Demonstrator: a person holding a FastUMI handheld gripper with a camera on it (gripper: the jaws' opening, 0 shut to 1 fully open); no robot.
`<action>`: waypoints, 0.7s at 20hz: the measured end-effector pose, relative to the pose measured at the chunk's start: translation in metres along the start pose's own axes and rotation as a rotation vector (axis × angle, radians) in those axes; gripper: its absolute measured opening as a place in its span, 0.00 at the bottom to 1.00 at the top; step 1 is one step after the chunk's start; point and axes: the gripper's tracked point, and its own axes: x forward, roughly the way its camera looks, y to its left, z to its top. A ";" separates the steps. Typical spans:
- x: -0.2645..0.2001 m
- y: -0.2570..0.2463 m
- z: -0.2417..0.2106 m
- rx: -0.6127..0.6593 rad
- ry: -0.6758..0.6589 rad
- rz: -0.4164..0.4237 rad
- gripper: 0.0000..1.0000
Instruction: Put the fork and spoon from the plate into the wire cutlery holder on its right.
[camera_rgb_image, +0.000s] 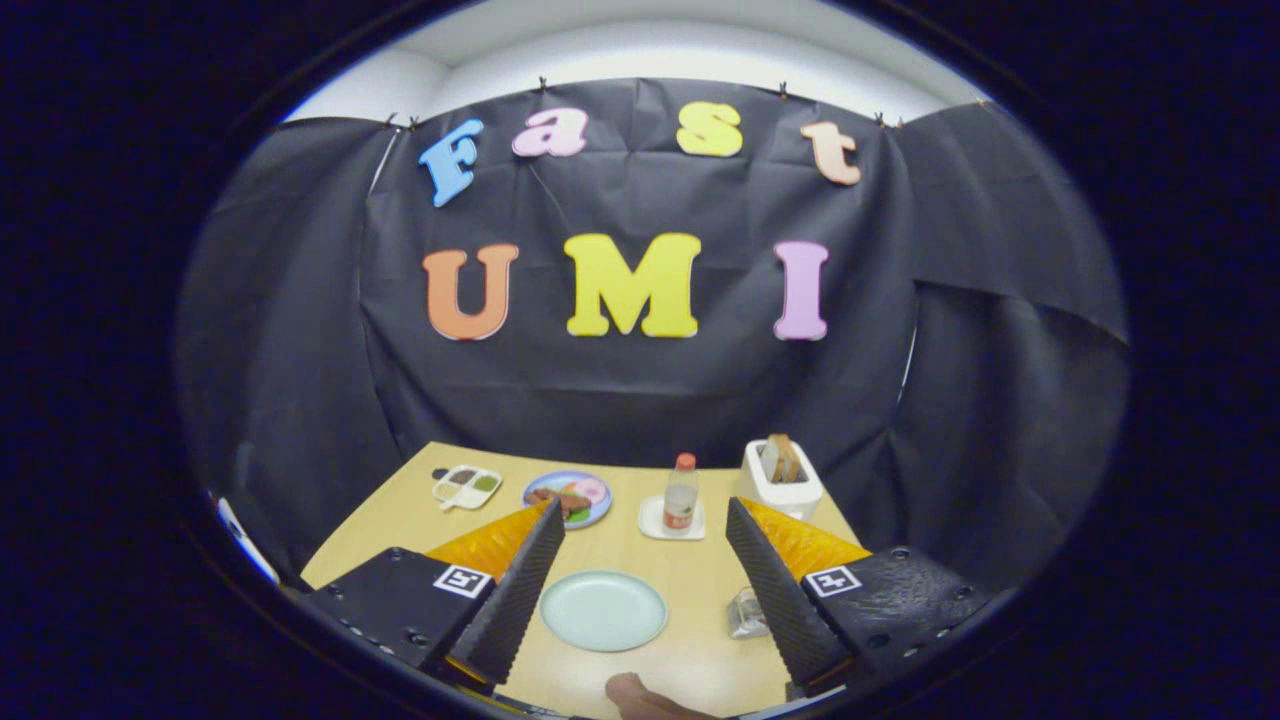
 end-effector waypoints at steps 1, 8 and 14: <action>-0.011 0.001 0.013 -0.018 -0.056 -0.002 0.98; -0.047 0.010 0.051 0.006 -0.230 0.004 0.96; -0.053 0.004 0.057 0.005 -0.273 -0.008 0.96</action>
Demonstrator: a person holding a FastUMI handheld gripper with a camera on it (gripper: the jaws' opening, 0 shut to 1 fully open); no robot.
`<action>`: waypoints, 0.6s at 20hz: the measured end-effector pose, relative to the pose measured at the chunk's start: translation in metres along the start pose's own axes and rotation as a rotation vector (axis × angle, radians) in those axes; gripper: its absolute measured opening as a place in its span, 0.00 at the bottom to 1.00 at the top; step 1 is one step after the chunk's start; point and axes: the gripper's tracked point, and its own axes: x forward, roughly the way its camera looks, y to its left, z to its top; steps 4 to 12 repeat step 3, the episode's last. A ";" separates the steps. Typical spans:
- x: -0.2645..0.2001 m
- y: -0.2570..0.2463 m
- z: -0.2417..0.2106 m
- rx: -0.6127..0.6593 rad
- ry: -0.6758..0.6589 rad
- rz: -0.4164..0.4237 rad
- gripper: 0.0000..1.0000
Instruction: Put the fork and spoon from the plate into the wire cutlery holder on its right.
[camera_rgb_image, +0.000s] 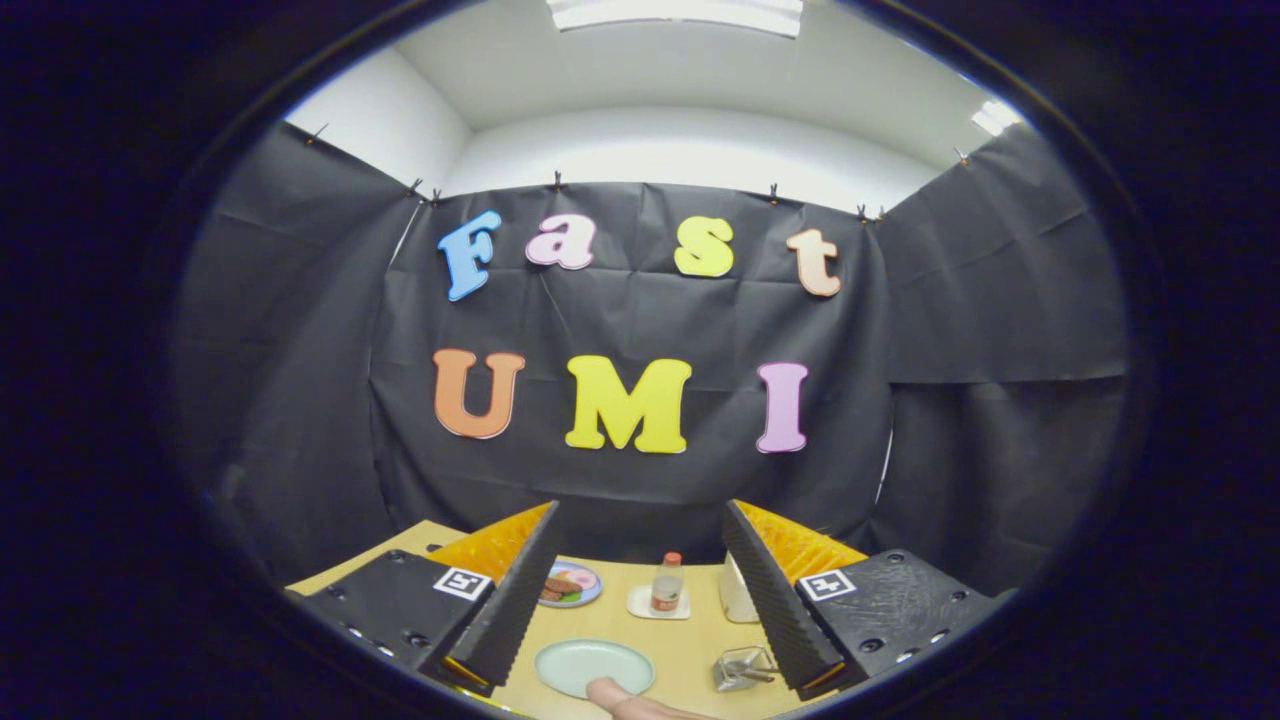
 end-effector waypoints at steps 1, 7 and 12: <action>0.000 0.000 0.001 0.002 0.000 -0.001 0.96; 0.001 0.000 0.002 0.008 -0.003 -0.005 0.96; 0.001 0.000 0.002 0.008 -0.003 -0.005 0.96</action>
